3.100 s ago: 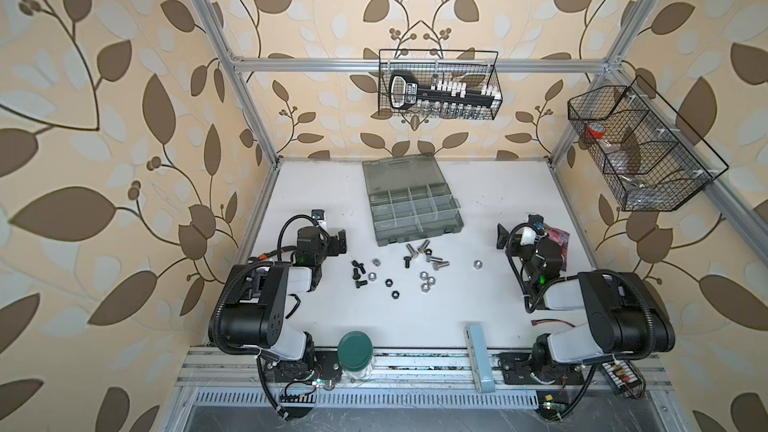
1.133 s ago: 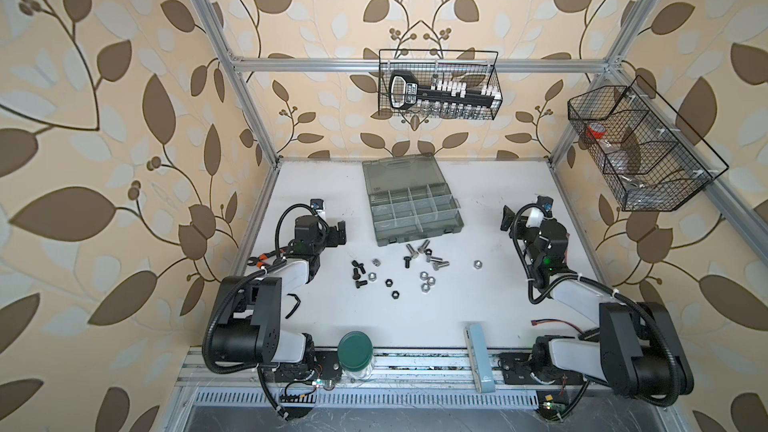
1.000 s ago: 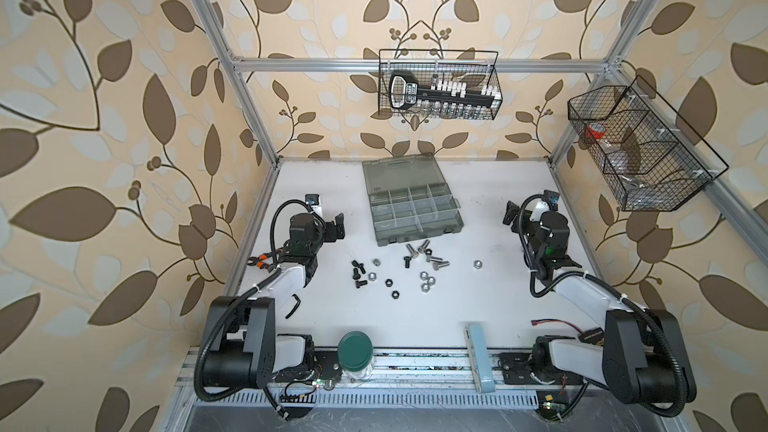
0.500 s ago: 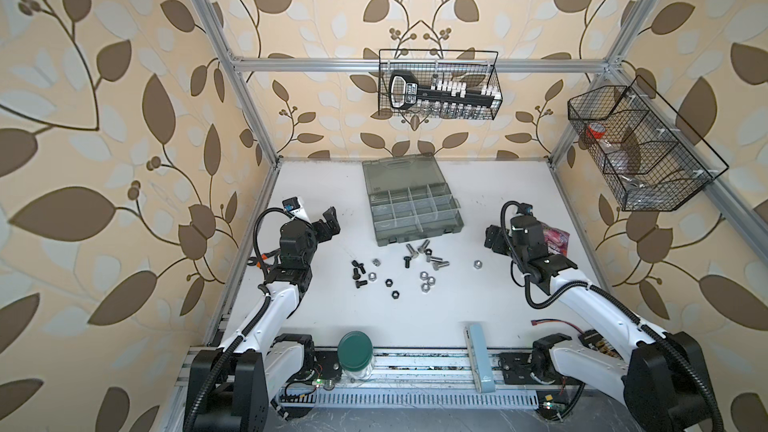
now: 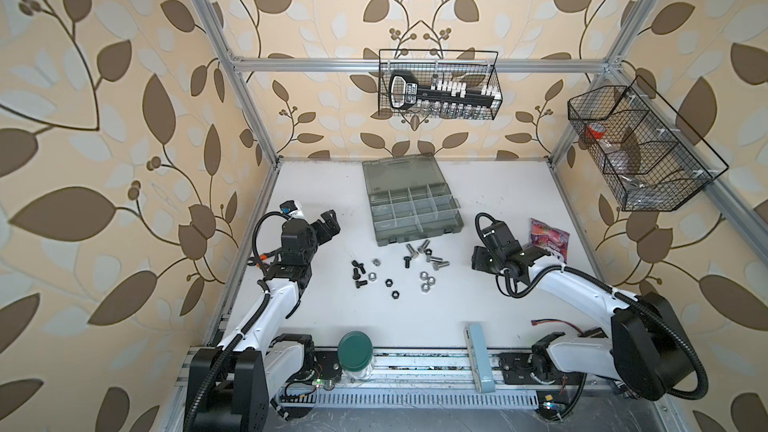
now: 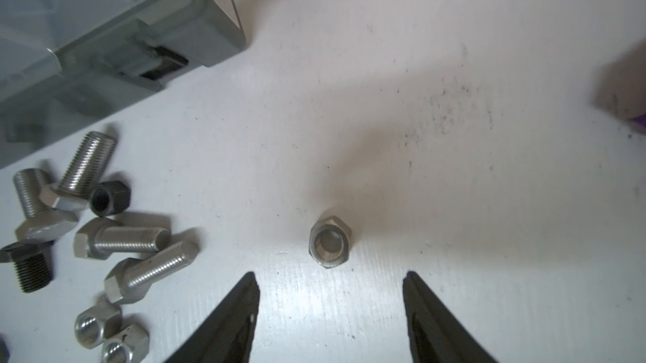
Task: Sort the screws and nuts into containers
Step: Pick up the nut from the center of the table.
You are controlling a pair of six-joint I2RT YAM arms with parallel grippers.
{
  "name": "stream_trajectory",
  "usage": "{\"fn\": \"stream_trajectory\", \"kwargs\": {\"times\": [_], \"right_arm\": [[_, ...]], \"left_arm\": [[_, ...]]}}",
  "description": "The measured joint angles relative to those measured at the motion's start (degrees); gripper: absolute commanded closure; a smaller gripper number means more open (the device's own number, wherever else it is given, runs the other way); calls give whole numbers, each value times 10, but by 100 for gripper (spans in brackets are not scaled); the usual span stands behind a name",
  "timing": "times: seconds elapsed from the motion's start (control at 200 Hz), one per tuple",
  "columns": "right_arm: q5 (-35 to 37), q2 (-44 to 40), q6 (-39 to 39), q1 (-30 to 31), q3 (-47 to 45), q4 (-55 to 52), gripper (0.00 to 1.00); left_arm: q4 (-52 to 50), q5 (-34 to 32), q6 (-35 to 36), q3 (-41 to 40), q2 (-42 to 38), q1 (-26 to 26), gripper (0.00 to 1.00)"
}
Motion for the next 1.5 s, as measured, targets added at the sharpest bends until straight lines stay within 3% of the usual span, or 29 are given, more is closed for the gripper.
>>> {"fn": "stream_trajectory", "kwargs": {"times": [0.1, 0.45, 0.99, 1.499], "right_arm": [[-5, 32, 3, 0, 11, -9, 44], [-8, 97, 0, 0, 50, -14, 45], [5, 147, -3, 0, 72, -24, 63], [17, 164, -3, 1, 94, -54, 64]], "left_arm": [[-9, 5, 0, 11, 19, 0, 1], [-17, 32, 5, 16, 40, 0, 1], [-17, 43, 19, 17, 42, 0, 1], [-17, 45, 25, 17, 48, 0, 1]]}}
